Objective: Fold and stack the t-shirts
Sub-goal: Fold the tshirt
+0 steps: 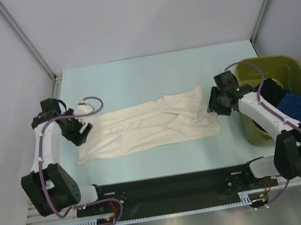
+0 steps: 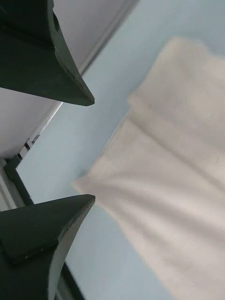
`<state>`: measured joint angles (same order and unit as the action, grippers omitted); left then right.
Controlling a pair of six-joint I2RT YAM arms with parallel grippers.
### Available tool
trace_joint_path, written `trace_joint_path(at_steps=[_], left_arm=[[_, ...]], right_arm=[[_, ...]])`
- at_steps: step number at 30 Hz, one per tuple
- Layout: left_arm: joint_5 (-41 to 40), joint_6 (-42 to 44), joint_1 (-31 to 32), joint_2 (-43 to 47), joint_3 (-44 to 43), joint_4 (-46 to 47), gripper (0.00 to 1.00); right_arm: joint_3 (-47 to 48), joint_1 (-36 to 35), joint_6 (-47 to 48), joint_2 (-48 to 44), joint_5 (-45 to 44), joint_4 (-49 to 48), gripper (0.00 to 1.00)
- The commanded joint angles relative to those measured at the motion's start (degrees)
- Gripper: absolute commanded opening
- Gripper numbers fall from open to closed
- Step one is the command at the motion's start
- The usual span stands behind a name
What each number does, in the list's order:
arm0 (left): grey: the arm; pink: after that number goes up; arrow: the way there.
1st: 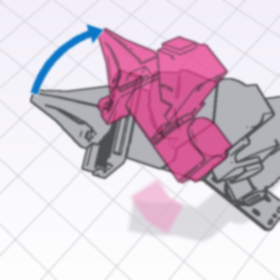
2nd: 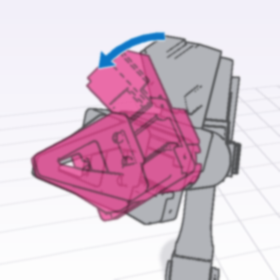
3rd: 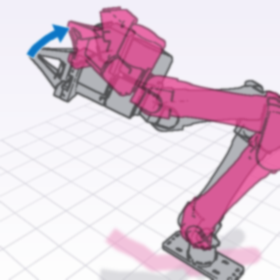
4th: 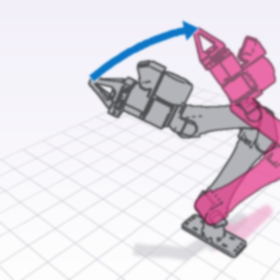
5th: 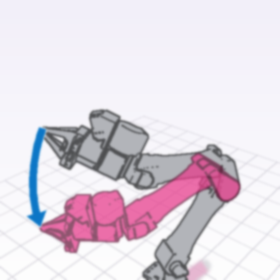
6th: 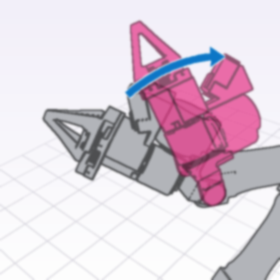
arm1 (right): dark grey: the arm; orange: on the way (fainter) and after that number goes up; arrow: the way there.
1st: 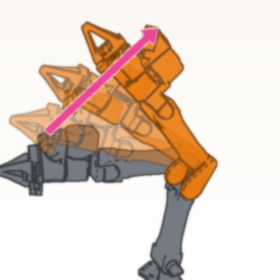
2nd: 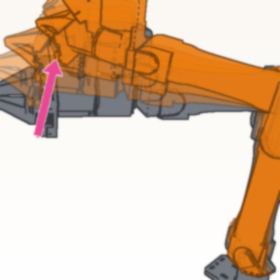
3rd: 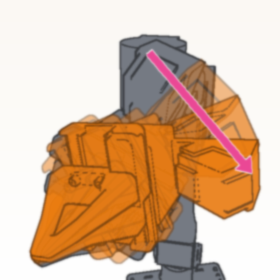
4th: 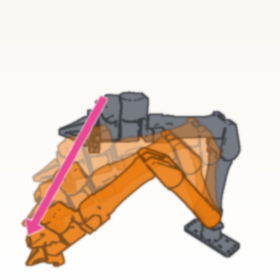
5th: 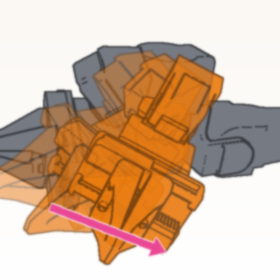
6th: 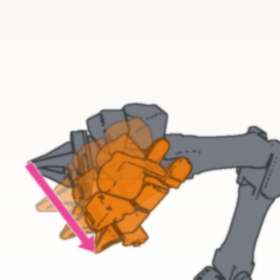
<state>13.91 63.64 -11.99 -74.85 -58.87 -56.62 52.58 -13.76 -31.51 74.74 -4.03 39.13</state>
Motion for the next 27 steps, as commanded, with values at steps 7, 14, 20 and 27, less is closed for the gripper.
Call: trace_joint_path(at_steps=[7,14,20,27], left_arm=[[-5.0,-37.9,-6.2,-22.5,-17.8,20.1,0.78],[-10.2,-41.6,-6.1,-34.0,-25.1,22.3,0.8],[-12.9,-40.1,-4.6,-38.6,-23.8,22.5,0.8],[-7.0,-39.2,-3.5,-38.0,-18.6,21.2,0.37]], right_arm=[[25.9,3.8,6.4,23.4,5.2,-9.1,0.52],[35.7,5.6,6.5,39.3,9.2,-9.4,0.5],[36.6,5.8,6.1,45.2,9.2,-10.2,0.47],[40.8,5.8,4.9,50.6,11.9,-12.1,0.03]])
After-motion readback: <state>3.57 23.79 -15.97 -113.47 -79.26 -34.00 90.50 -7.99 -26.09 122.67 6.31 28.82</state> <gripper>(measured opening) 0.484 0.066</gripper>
